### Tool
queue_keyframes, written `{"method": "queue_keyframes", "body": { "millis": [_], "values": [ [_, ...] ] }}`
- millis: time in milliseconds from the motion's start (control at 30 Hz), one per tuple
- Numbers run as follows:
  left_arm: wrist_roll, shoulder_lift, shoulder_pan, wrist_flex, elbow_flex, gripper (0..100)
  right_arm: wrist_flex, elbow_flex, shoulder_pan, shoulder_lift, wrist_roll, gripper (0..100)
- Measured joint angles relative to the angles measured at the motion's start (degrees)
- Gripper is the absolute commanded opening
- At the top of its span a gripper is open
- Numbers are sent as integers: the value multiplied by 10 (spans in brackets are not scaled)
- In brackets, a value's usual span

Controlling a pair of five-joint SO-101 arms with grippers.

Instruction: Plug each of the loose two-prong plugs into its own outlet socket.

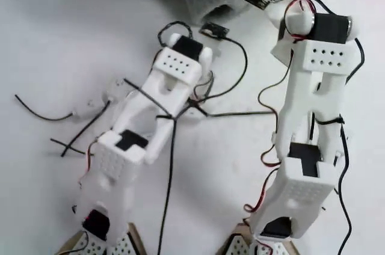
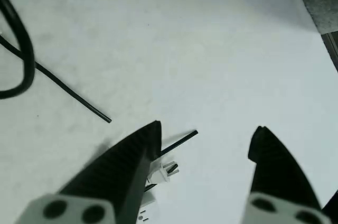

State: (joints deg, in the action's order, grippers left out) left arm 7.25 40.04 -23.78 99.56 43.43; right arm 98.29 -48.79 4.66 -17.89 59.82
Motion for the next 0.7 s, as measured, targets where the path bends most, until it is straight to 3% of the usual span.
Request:
{"method": "queue_keyframes", "body": {
  "millis": [700],
  "values": [
    [17,29,22,23,47,25,0,2,1,0,2,265]
  ]
}}
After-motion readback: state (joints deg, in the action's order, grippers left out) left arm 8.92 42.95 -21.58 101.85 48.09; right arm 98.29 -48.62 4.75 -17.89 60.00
